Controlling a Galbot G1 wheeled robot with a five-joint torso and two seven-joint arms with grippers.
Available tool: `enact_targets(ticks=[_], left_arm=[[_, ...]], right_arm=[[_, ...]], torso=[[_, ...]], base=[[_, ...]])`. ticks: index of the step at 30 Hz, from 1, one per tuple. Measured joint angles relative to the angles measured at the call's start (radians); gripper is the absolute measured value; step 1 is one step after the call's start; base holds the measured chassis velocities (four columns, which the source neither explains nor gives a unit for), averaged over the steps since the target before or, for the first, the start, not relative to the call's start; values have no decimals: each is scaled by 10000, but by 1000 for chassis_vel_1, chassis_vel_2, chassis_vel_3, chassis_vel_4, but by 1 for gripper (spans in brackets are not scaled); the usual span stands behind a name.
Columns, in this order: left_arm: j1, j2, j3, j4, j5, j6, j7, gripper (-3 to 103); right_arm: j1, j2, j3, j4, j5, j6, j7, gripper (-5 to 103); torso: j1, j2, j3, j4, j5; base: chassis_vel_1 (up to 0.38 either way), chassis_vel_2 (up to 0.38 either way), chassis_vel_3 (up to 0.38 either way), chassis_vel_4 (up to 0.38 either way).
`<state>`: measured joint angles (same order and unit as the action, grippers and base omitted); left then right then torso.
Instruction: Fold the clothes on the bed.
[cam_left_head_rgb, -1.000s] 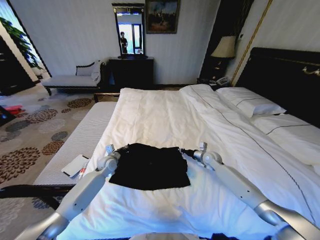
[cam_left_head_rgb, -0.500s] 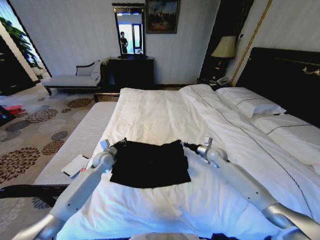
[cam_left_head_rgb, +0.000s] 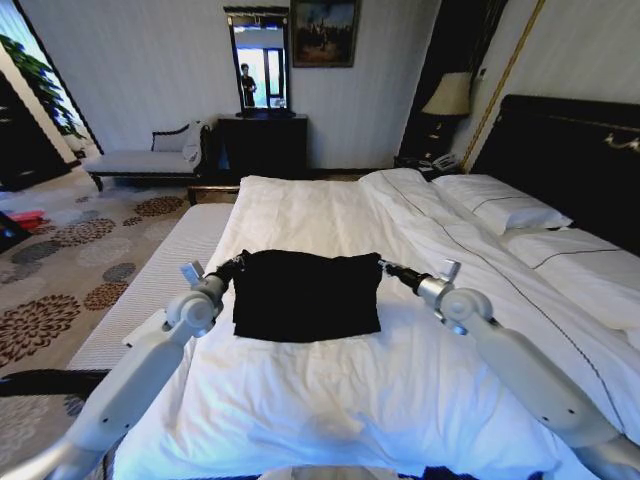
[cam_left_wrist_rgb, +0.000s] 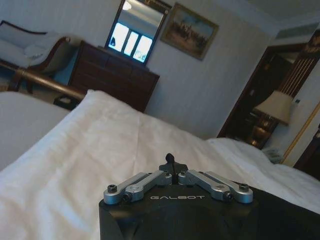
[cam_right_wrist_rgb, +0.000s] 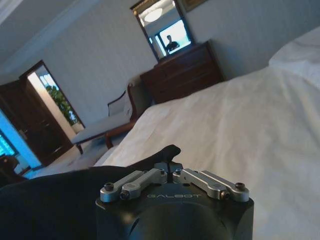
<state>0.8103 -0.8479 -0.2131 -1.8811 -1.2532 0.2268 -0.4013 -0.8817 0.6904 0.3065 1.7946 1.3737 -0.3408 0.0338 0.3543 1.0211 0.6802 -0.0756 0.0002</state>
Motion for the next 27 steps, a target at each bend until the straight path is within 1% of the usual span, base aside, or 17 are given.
enact_targets(ticks=[6,12,15,17,18,20,22,23,25,26,27], left_arm=[[411,336,-691,-583,-142,-87,6,0],[686,517,-1018,-989,-157,-140,17,0],[925,645,-1272,-1484,-188,-161,-62,0],[1288,757,-1575,-1989,-234,-168,-124,0],[1288,757,-1575,-1989,-234,-168,-124,0],[1669,829,-1866,-2435,-287,-172,-146,0],[2296,838,-2466,-3113,-373,-180,-161,0],[2296,838,-2466,-3113,-373,-180,-161,0],[3024,796,-3142,-3716,-420,-179,-168,0],[3270,777,-3367,-3905,-429,-179,-159,0],[3270,777,-3367,-3905,-429,-179,-159,0]], right_arm=[[-399,-282,779,582,391,22,348,0],[-476,-424,1083,940,666,36,593,0],[-598,-594,1402,1370,923,33,792,0],[-822,-675,1756,1796,1132,-5,983,0],[-822,-675,1756,1796,1132,-5,983,0],[-1170,-715,2194,2335,1312,-69,1185,0],[-1830,-699,2938,3041,1566,-168,1411,0],[-1830,-699,2938,3041,1566,-168,1411,0],[-2556,-627,3670,3647,1792,-272,1593,0],[-2791,-608,3908,3820,1860,-308,1645,0],[-2791,-608,3908,3820,1860,-308,1645,0]], torso=[[0,0,0,2,-3],[0,1,0,2,-2],[0,0,0,2,-3],[1,0,0,0,-1],[1,0,0,0,-1],[0,0,0,3,-1],[0,0,-1,1,-3],[0,0,-1,1,-3],[0,0,-1,-1,-3],[0,0,-1,0,-2],[0,0,-1,0,-2]], base=[[0,0,0,0],[0,0,0,0],[0,0,0,0],[0,0,0,0],[0,0,0,0],[0,0,0,0],[0,0,0,0],[0,0,0,0],[0,0,0,0],[0,0,0,0],[0,0,0,0]])
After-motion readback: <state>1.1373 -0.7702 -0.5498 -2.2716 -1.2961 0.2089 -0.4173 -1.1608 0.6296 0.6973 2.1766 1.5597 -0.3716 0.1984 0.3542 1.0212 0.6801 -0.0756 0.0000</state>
